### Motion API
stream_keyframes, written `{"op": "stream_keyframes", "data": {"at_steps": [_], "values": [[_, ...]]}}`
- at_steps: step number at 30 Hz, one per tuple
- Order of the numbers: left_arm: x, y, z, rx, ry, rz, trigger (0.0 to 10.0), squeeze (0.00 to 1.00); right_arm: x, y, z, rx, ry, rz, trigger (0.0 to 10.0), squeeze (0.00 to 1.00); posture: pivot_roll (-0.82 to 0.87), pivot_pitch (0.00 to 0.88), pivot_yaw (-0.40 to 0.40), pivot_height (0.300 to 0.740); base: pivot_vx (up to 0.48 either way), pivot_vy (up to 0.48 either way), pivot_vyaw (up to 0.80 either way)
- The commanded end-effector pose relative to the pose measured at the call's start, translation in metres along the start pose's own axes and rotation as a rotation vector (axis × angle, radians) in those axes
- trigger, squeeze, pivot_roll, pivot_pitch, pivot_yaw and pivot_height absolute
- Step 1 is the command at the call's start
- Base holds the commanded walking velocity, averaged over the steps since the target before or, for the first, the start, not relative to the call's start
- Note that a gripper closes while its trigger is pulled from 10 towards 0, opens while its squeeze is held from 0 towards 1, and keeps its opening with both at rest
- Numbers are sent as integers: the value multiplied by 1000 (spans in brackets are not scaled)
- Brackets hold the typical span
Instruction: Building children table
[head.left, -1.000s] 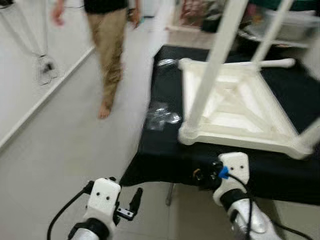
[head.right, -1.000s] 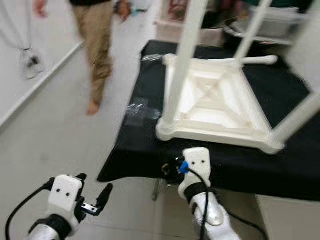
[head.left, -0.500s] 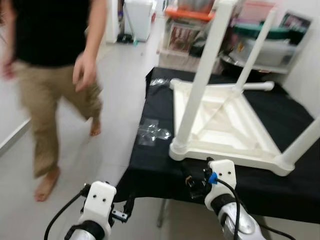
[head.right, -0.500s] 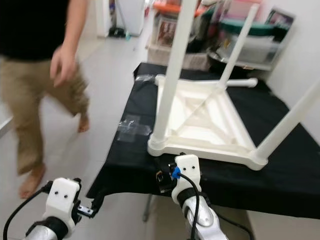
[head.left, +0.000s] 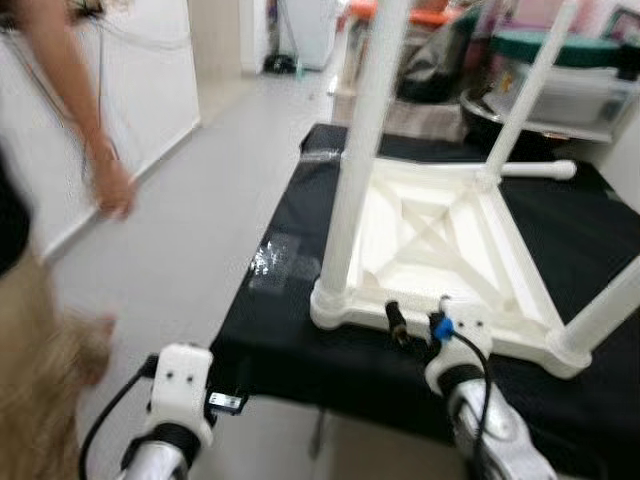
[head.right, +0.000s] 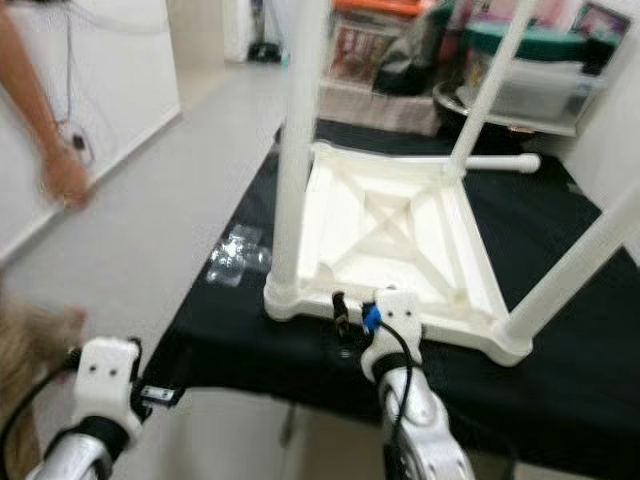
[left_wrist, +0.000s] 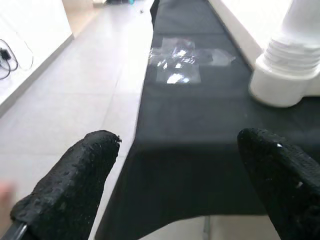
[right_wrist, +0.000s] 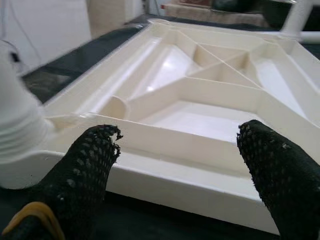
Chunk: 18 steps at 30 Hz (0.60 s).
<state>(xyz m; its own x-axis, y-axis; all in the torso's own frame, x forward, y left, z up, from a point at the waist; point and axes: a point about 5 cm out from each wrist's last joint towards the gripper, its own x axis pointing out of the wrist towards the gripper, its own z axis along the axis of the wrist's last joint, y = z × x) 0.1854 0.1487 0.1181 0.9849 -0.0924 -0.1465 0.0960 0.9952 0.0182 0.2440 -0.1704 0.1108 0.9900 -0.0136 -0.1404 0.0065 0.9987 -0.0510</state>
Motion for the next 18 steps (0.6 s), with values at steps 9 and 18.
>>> {"op": "stream_keyframes", "data": {"at_steps": [9, 18], "values": [[-3, 0, 2, 8, -14, 22, 10000, 0, 6, 3, 3, 14, -2, 5, 10000, 0, 121, 19, -122, 740, 0, 0, 0], [-3, 1, 2, 11, -13, 35, 10000, 0, 15, -10, 8, 24, -25, -99, 10000, 0, 121, 26, -128, 740, 0, 0, 0]]}}
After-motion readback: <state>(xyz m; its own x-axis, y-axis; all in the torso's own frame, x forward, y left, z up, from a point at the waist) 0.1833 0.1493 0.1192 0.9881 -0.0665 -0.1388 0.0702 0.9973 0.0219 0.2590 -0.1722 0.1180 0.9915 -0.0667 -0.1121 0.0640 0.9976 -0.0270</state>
